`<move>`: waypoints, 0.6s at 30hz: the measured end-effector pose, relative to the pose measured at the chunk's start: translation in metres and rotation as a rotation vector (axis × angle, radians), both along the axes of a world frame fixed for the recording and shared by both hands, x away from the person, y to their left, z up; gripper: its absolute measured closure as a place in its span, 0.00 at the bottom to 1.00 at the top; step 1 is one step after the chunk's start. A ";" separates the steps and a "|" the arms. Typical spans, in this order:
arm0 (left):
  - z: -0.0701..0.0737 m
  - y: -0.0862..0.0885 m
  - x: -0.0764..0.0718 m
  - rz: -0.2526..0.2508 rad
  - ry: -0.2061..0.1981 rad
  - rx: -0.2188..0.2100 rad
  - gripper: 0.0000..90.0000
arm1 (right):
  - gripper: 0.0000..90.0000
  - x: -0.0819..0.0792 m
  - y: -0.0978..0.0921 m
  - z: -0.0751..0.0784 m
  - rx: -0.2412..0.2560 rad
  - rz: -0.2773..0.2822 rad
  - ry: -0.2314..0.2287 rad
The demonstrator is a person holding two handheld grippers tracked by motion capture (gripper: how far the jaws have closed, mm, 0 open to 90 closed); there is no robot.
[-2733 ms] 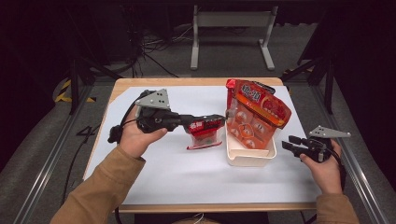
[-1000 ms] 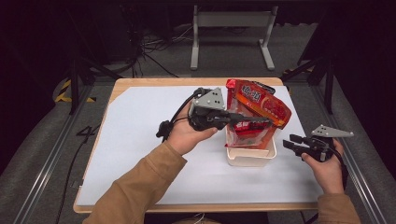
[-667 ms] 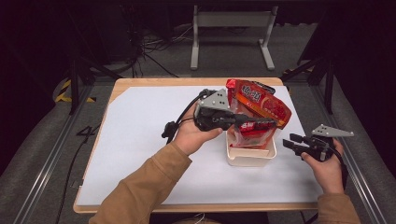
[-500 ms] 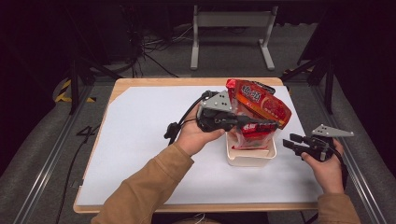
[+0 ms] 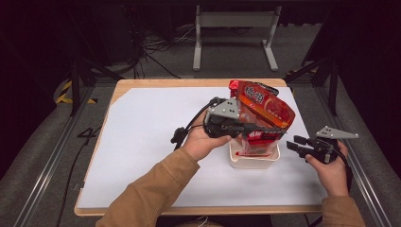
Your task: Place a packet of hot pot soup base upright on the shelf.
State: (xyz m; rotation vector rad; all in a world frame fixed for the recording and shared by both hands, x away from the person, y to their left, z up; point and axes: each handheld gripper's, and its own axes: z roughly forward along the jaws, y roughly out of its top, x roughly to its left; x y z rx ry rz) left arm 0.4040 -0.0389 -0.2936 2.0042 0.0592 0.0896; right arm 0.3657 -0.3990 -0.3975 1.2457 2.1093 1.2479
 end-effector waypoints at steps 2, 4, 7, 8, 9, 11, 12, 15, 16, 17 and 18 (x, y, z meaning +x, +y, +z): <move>-0.002 -0.001 0.000 -0.005 0.005 0.003 1.00 | 0.59 0.000 0.000 0.000 0.000 0.001 0.000; -0.005 -0.001 0.001 -0.005 0.011 0.004 1.00 | 0.59 0.000 0.000 0.000 0.000 0.002 0.001; -0.009 -0.002 0.002 -0.002 0.026 0.003 1.00 | 0.59 0.000 0.000 0.000 0.000 0.007 0.002; -0.011 -0.002 0.003 -0.002 0.029 0.006 1.00 | 0.59 0.000 0.001 0.000 0.000 0.008 0.002; -0.012 -0.003 0.003 -0.003 0.033 0.005 1.00 | 0.59 0.000 0.001 0.000 -0.001 0.009 -0.001; -0.015 -0.003 0.004 -0.012 0.030 0.012 1.00 | 0.59 0.000 0.001 0.000 -0.001 0.009 -0.001; -0.015 -0.003 0.004 -0.008 0.033 0.015 1.00 | 0.59 0.000 0.001 0.000 0.001 0.010 0.000; -0.018 -0.005 0.005 -0.011 0.037 0.011 1.00 | 0.59 0.000 0.000 0.000 0.002 0.007 0.001; -0.019 -0.005 0.005 -0.012 0.042 0.013 1.00 | 0.59 0.000 0.000 0.000 0.002 0.007 0.001; -0.020 -0.005 0.005 -0.014 0.043 0.016 1.00 | 0.59 0.000 0.000 0.000 0.002 0.007 0.001; -0.021 -0.006 0.005 -0.013 0.045 0.017 1.00 | 0.59 0.000 0.000 0.000 0.001 0.009 0.001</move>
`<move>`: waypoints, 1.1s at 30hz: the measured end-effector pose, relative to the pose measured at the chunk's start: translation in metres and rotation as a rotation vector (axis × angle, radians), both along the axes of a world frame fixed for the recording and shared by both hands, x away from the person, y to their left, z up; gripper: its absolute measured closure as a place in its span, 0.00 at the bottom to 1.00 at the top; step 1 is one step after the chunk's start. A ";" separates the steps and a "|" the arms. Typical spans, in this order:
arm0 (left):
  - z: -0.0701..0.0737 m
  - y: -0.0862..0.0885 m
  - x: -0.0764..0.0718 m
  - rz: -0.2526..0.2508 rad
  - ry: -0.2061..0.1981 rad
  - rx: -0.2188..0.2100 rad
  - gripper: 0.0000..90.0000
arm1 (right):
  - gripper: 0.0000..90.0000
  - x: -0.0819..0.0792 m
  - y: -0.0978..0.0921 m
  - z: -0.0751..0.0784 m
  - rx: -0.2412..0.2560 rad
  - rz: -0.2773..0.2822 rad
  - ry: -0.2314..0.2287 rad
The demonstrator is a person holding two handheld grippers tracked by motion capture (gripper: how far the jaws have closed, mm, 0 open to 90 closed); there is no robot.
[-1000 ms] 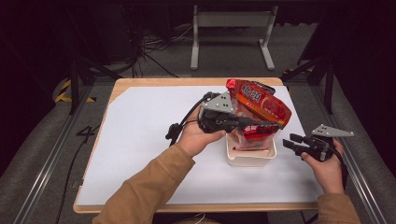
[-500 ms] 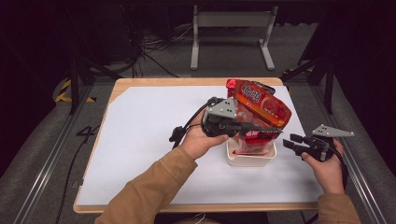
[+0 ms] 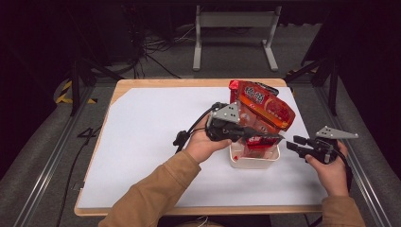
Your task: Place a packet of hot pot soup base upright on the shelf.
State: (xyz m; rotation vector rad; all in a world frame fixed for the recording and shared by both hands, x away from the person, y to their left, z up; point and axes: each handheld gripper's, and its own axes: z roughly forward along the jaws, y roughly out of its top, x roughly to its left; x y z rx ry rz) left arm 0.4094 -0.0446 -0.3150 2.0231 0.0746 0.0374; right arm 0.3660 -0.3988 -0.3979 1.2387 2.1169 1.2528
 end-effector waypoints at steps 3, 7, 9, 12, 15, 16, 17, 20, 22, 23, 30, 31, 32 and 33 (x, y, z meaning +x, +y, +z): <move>-0.003 0.000 0.001 -0.002 0.002 0.005 1.00 | 0.59 0.000 0.000 0.000 0.000 0.000 0.001; -0.007 0.000 0.002 0.002 0.012 0.013 1.00 | 0.59 0.000 0.000 0.000 0.002 -0.005 0.001; -0.009 0.000 0.003 0.001 0.015 0.014 1.00 | 0.59 0.000 0.000 0.000 0.002 -0.005 0.002; -0.011 0.000 0.004 0.002 0.027 0.016 1.00 | 0.58 0.000 0.000 0.000 0.001 -0.004 0.003; -0.013 0.000 0.005 -0.007 0.032 0.026 1.00 | 0.58 0.000 0.000 0.000 0.003 -0.003 0.004; -0.014 0.000 0.005 -0.008 0.037 0.028 0.99 | 0.58 0.000 0.000 0.000 0.003 -0.002 0.004; -0.014 0.000 0.006 -0.009 0.039 0.031 0.99 | 0.58 0.000 0.000 0.000 0.002 -0.001 0.003; -0.016 0.000 0.007 -0.013 0.052 0.029 0.99 | 0.58 0.000 0.000 -0.001 0.005 -0.004 0.003; -0.016 0.000 0.007 -0.013 0.054 0.032 0.99 | 0.58 0.000 -0.001 -0.001 0.005 -0.003 0.003; -0.016 0.001 0.007 -0.012 0.057 0.033 0.99 | 0.58 0.000 -0.001 -0.001 0.005 -0.003 0.003; -0.018 0.004 0.010 -0.005 0.078 0.045 0.96 | 0.58 0.000 0.000 -0.001 0.005 -0.002 0.003; -0.018 0.005 0.010 -0.006 0.082 0.046 0.96 | 0.58 0.000 0.000 -0.001 0.006 -0.003 0.003; -0.019 0.006 0.010 -0.001 0.086 0.047 0.95 | 0.57 0.000 -0.001 -0.001 0.006 -0.003 0.003; -0.020 0.007 0.011 0.004 0.088 0.048 0.95 | 0.57 0.000 -0.001 -0.001 0.005 -0.004 0.003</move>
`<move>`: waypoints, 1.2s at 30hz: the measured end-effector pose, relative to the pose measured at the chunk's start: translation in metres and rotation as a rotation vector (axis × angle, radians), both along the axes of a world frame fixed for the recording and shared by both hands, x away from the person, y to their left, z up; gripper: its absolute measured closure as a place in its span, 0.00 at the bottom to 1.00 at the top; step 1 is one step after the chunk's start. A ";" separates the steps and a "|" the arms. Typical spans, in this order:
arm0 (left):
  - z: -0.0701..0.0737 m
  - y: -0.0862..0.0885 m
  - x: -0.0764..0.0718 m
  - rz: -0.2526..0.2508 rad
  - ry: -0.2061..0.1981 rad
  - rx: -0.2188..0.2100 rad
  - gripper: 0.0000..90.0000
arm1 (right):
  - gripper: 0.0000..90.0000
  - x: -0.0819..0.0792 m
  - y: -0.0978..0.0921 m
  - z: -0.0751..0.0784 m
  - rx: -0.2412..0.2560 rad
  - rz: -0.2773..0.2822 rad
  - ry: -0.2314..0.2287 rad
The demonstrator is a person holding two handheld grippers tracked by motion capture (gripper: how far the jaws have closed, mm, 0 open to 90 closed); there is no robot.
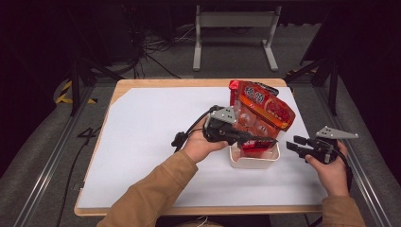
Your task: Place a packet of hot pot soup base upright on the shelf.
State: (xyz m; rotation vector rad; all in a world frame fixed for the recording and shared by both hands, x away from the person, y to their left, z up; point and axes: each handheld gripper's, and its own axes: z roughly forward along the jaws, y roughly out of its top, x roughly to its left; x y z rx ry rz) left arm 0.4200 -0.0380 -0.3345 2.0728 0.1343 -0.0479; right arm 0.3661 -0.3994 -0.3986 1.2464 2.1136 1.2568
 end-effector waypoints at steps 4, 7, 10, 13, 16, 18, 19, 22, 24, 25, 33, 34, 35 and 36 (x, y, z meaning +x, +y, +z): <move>-0.002 0.003 0.001 0.010 0.009 -0.001 0.93 | 0.57 0.000 0.000 0.000 -0.001 0.002 0.002; -0.002 0.004 0.001 0.018 0.024 -0.019 0.88 | 0.57 0.001 0.000 0.000 -0.001 0.002 -0.002; -0.002 0.006 -0.001 0.024 0.031 -0.038 0.81 | 0.57 0.002 0.002 0.000 0.001 0.004 -0.004; -0.001 0.008 -0.002 0.028 0.051 -0.063 0.73 | 0.57 0.003 0.002 0.000 -0.001 0.007 -0.002; 0.002 0.010 -0.004 0.041 0.053 -0.091 0.61 | 0.57 0.003 0.002 0.000 0.003 0.006 -0.004; 0.006 0.013 -0.008 0.046 0.046 -0.112 0.58 | 0.56 0.004 0.003 0.001 0.004 0.007 -0.005; 0.006 0.013 -0.008 0.046 0.046 -0.112 0.57 | 0.56 0.004 0.003 0.001 0.004 0.007 -0.005; 0.012 0.018 -0.012 0.061 0.020 -0.130 0.54 | 0.56 0.004 0.003 0.001 0.004 0.010 -0.010; 0.015 0.022 -0.014 0.076 0.010 -0.141 0.50 | 0.56 0.004 0.003 0.001 0.003 0.011 -0.011; 0.016 0.025 -0.016 0.089 0.008 -0.145 0.47 | 0.56 0.004 0.003 0.002 0.002 0.011 -0.011; 0.025 0.061 -0.021 0.189 -0.020 -0.130 0.39 | 0.56 0.006 0.005 0.003 0.001 0.012 -0.012; 0.026 0.068 -0.022 0.205 -0.024 -0.132 0.39 | 0.56 0.006 0.005 0.003 0.001 0.012 -0.013; 0.026 0.073 -0.023 0.216 -0.029 -0.132 0.38 | 0.56 0.007 0.005 0.003 0.000 0.013 -0.014; 0.027 0.081 -0.024 0.235 -0.029 -0.134 0.38 | 0.56 0.007 0.005 0.003 0.000 0.013 -0.014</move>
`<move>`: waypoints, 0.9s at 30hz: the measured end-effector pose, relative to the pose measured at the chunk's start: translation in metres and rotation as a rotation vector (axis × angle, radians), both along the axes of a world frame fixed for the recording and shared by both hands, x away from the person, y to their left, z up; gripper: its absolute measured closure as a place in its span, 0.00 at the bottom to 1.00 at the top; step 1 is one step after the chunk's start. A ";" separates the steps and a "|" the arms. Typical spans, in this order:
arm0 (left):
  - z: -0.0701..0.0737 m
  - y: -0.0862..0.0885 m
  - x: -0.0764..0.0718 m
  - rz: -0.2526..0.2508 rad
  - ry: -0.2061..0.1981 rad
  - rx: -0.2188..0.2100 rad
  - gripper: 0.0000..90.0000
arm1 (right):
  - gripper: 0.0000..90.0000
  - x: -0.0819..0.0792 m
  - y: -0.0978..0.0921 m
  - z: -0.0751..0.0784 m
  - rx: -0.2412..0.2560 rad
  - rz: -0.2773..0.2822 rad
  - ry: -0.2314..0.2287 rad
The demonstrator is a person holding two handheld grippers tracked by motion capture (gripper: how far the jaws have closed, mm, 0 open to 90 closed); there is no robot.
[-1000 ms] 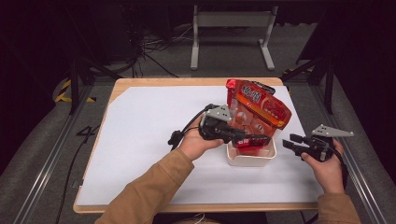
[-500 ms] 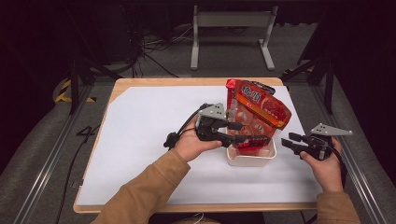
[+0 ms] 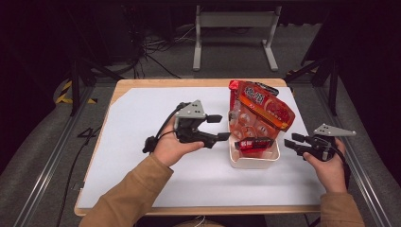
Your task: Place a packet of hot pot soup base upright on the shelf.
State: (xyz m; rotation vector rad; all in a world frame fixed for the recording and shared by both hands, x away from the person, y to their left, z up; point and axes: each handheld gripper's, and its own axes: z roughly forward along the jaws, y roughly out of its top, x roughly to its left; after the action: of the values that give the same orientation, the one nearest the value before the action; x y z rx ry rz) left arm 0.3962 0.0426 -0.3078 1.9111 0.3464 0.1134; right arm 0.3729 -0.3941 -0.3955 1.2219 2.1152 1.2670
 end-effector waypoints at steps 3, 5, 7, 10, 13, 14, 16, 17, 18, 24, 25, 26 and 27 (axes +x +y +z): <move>0.002 0.020 -0.001 0.041 -0.003 0.000 0.34 | 0.56 0.001 0.000 0.001 0.001 0.001 -0.006; 0.002 0.032 -0.003 0.054 0.014 -0.011 0.33 | 0.55 0.001 0.001 0.001 0.000 0.001 -0.009; 0.003 0.043 -0.004 0.079 -0.003 -0.011 0.32 | 0.55 0.001 0.001 0.001 0.000 0.001 -0.008; 0.003 0.056 -0.006 0.100 -0.006 -0.014 0.30 | 0.55 0.001 0.001 0.001 -0.002 0.001 -0.008; 0.004 0.072 -0.010 0.124 -0.027 -0.020 0.29 | 0.54 0.001 0.002 0.002 0.001 0.002 -0.011; 0.004 0.077 -0.011 0.130 -0.031 -0.020 0.28 | 0.54 0.001 0.002 0.002 0.003 0.002 -0.013; 0.004 0.085 -0.013 0.144 -0.026 -0.010 0.28 | 0.53 0.000 0.002 0.002 0.004 0.004 -0.019; 0.002 0.090 -0.015 0.151 -0.027 0.005 0.27 | 0.53 0.000 0.002 0.003 0.006 0.004 -0.020; 0.001 0.094 -0.016 0.159 -0.018 0.014 0.26 | 0.52 0.000 0.002 0.003 0.007 0.003 -0.022; -0.011 0.118 -0.020 0.225 -0.022 0.027 0.25 | 0.50 0.000 0.004 0.003 0.008 0.012 -0.033; -0.016 0.127 -0.020 0.237 -0.018 0.029 0.25 | 0.50 0.000 0.004 0.003 0.008 0.012 -0.032; -0.016 0.127 -0.020 0.237 -0.018 0.029 0.25 | 0.50 0.000 0.004 0.003 0.008 0.012 -0.032; -0.019 0.132 -0.020 0.245 -0.014 0.032 0.25 | 0.50 0.000 0.004 0.003 0.008 0.013 -0.030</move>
State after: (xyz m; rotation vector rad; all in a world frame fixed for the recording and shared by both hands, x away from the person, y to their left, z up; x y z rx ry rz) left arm 0.3766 0.1742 -0.3273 1.8920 0.5716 0.2957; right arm 0.3724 -0.3898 -0.3927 1.1864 2.1022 1.2927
